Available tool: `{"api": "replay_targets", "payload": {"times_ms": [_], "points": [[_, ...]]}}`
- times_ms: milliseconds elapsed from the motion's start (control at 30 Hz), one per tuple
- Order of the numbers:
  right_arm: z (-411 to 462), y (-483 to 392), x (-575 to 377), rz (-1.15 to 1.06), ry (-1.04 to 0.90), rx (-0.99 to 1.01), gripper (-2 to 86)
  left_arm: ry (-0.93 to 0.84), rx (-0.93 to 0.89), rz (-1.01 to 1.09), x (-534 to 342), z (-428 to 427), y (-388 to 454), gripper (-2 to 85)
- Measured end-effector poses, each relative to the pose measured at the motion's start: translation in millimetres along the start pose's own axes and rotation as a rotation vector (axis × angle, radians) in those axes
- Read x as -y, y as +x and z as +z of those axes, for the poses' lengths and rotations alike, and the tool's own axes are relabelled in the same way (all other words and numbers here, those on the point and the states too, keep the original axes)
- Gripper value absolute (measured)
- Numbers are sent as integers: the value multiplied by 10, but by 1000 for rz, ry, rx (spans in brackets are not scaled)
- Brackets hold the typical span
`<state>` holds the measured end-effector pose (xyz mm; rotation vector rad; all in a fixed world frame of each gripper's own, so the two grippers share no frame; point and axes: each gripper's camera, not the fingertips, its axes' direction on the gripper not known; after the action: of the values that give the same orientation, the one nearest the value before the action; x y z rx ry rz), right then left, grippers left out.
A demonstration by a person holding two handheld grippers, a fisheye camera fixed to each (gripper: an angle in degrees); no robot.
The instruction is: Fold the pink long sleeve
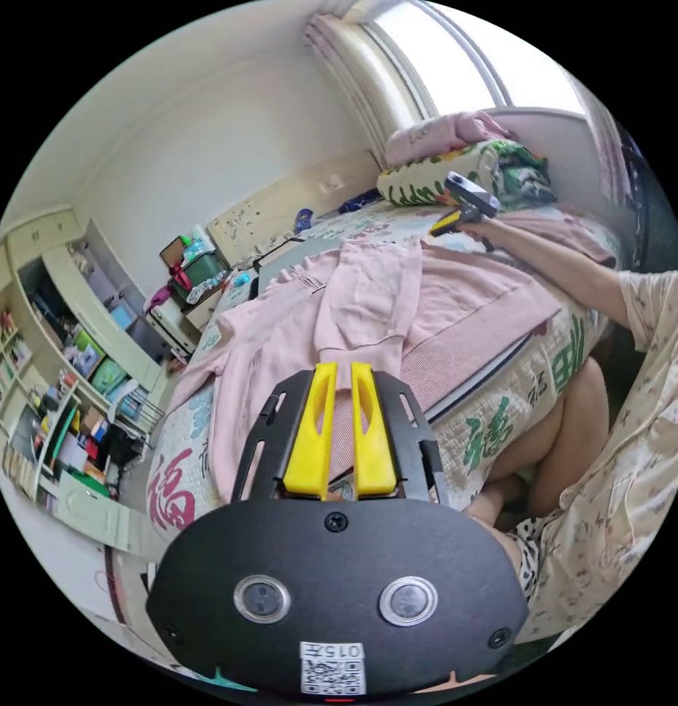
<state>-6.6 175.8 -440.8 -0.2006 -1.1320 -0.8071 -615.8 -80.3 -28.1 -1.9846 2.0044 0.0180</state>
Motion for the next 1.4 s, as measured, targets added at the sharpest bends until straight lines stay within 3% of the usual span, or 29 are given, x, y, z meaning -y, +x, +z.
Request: {"api": "replay_targets", "payload": {"times_ms": [167, 333, 567, 800, 1400], "points": [[-94, 485, -37, 120, 28, -4, -10, 39, -32, -263, -447, -277, -341, 13], [-82, 673, -15, 139, 4, -61, -10, 80, -7, -386, -825, -556, -261, 12], [-342, 1110, 14, 177, 39, 13, -10, 138, 59, -357, -965, -1052, 151, 11], [-857, 1434, -39, 210, 177, 82, -10, 188, -29, -393, -1060, -1165, 201, 12], [-1623, 1495, 279, 161, 267, 54, -10, 229, -14, -610, -1876, -1167, -333, 55]]}}
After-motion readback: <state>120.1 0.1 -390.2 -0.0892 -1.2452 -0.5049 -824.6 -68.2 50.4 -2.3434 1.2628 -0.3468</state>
